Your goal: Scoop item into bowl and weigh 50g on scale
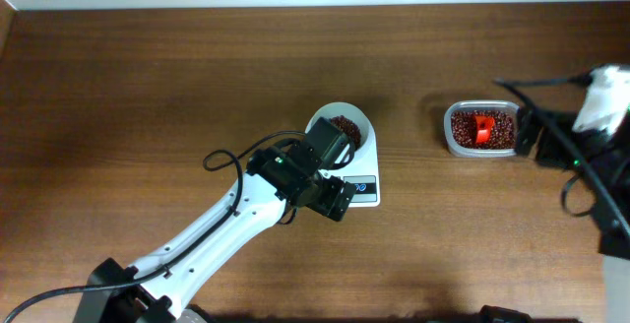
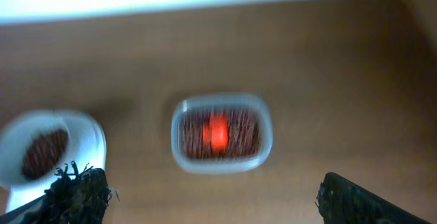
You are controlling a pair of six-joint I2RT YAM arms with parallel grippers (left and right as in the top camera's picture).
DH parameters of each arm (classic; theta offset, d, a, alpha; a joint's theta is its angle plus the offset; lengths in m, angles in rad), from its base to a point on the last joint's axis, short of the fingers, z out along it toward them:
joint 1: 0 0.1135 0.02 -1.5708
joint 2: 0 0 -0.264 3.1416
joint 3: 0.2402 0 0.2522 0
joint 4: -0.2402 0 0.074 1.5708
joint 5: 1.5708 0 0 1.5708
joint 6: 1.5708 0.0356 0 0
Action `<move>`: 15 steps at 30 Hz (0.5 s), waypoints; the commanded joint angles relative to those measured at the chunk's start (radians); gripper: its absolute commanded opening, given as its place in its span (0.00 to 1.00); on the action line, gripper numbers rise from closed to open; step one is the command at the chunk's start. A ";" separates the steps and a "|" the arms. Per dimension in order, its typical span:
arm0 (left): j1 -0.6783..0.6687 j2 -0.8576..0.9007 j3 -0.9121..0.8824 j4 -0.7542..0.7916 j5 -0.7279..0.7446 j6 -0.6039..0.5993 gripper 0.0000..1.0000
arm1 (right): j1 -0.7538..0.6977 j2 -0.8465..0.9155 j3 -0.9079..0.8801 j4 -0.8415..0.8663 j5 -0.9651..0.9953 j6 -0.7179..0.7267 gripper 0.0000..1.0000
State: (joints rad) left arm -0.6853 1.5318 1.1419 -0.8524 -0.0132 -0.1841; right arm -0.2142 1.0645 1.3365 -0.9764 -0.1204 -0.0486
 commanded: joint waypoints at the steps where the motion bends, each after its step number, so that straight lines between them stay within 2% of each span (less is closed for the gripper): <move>1: 0.000 0.007 0.018 0.000 -0.010 -0.002 0.99 | 0.005 -0.048 -0.184 0.016 0.009 0.004 0.99; 8: 0.000 0.007 0.018 0.000 -0.010 -0.002 0.99 | 0.005 -0.106 -0.510 0.024 0.009 0.005 0.99; 15: 0.000 0.007 0.018 0.000 -0.010 -0.002 0.99 | 0.005 -0.134 -0.677 0.024 0.009 0.005 0.99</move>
State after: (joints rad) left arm -0.6853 1.5318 1.1427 -0.8516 -0.0132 -0.1841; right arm -0.2142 0.9512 0.7033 -0.9554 -0.1200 -0.0483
